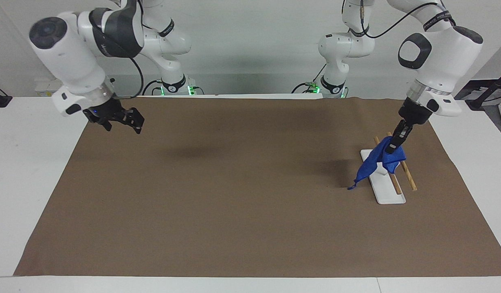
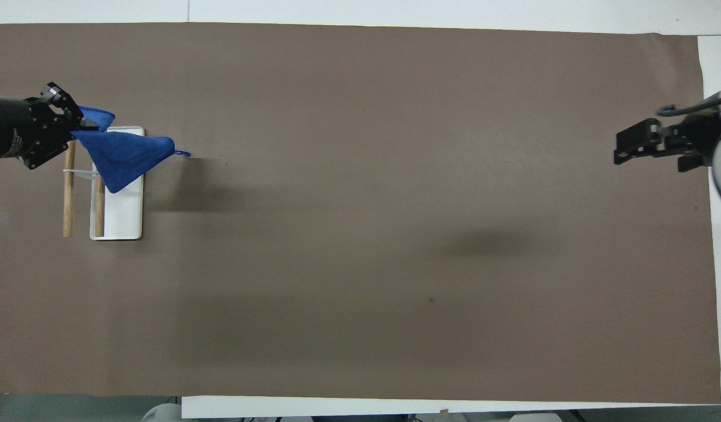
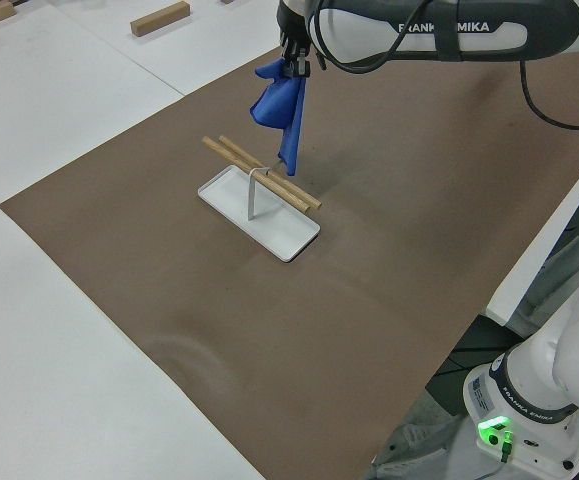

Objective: Right arm passes towel to left arm to hang
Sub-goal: 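Drape the towel over the wooden rods with the left gripper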

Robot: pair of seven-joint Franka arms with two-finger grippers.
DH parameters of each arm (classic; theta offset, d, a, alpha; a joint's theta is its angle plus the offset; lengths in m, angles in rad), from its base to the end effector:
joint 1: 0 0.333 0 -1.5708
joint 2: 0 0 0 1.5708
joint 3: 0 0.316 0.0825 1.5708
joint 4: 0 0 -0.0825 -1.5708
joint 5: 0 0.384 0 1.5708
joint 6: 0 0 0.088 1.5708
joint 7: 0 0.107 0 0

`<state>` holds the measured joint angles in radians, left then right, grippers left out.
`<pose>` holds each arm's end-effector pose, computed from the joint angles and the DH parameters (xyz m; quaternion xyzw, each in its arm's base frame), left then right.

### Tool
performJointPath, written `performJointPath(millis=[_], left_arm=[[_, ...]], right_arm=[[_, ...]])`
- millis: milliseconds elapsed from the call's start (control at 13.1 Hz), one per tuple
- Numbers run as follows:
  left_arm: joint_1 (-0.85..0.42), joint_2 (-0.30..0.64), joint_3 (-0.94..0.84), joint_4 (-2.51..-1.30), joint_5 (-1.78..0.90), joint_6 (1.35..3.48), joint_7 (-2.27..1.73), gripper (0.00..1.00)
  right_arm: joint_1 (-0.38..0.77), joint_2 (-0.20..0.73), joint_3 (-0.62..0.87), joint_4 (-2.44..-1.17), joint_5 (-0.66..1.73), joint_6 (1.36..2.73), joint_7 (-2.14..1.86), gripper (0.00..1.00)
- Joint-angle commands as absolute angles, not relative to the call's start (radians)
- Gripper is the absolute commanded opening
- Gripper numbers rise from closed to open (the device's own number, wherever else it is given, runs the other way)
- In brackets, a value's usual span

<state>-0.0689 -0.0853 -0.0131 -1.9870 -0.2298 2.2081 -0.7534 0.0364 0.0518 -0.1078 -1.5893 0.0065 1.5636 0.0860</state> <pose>0.5592 -0.0538 0.5335 0.9095 0.3738 0.0976 0.1537 0.5657 -0.0383 0.5863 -0.9962 0.0787 0.0386 0.0002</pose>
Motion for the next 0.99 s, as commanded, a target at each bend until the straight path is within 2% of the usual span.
performJointPath(millis=[0,152,457,685,914], left_arm=[[-0.034,-0.086,-0.015,-1.994,-0.249,2.235,-0.645,0.00],[-0.015,-0.086,-0.014,-1.996,-0.250,2.241,-0.618,0.02],[0.029,-0.083,-0.012,-1.997,-0.256,2.284,-0.635,0.00],[0.061,-0.077,-0.012,-1.993,-0.256,2.289,-0.508,0.00],[0.086,-0.071,-0.011,-1.982,-0.256,2.293,-0.477,0.00]], right_arm=[[0.048,0.074,-0.141,-1.539,-0.003,1.546,0.043,1.00],[0.048,0.071,-0.138,-1.543,-0.003,1.549,0.041,1.00],[0.046,0.078,-0.140,-1.531,-0.003,1.552,0.005,1.00],[0.044,0.077,-0.170,-1.500,-0.002,1.491,-0.083,1.00],[0.048,0.075,-0.172,-1.494,-0.002,1.488,-0.077,1.00]])
